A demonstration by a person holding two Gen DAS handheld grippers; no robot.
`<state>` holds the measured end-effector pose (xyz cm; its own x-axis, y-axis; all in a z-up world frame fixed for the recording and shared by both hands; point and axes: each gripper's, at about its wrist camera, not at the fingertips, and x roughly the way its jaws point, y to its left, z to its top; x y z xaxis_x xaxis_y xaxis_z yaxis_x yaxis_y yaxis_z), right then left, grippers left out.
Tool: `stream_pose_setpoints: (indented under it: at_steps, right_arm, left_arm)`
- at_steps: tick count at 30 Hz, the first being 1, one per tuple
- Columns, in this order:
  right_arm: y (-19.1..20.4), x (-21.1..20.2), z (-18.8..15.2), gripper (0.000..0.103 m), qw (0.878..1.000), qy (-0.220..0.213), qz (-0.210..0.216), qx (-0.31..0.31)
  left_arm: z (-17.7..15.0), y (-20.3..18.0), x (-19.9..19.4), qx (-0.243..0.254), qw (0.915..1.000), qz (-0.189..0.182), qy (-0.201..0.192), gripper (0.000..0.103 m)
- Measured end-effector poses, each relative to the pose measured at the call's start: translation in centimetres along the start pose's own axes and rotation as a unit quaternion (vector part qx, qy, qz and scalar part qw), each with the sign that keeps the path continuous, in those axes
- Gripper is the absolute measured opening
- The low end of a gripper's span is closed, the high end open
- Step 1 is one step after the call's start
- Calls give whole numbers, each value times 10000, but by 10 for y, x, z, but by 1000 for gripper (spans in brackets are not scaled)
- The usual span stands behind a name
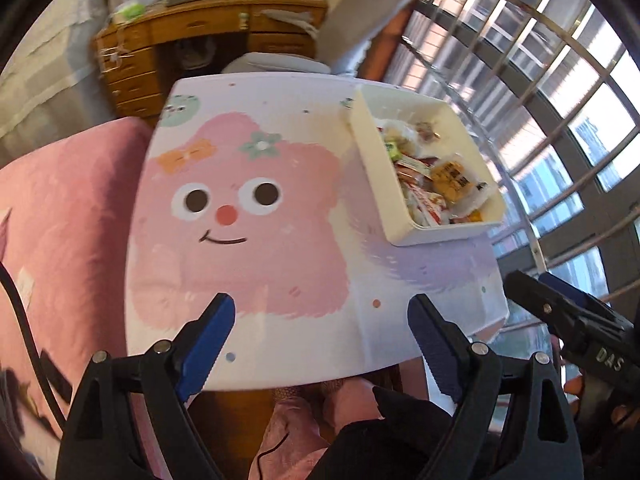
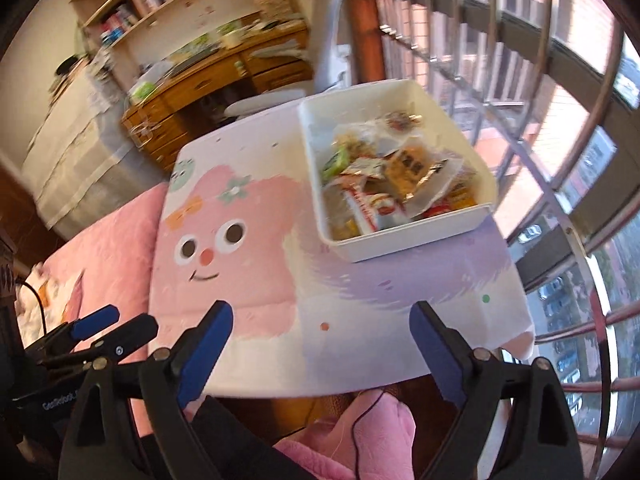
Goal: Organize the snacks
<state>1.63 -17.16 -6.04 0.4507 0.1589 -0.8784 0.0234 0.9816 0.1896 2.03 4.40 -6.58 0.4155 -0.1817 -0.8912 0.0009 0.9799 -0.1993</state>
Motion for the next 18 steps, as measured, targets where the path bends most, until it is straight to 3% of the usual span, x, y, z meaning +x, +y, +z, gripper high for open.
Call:
stream_pose_setpoints:
  at_steps: [6, 13, 18]
  right_arm:
    - [-4, -24, -1, 91, 9988, 152, 309, -357]
    - [-19, -64, -6, 92, 9979, 3, 496, -427]
    - [-21, -86, -12, 93, 9968, -314, 330, -663]
  left_arm:
    - [-7, -21, -32, -265, 9980, 462, -340, 87]
    - [-14, -65, -72, -26, 9907, 977, -946, 92]
    - [-20, -90, -85, 179, 9864, 1230, -1075, 98]
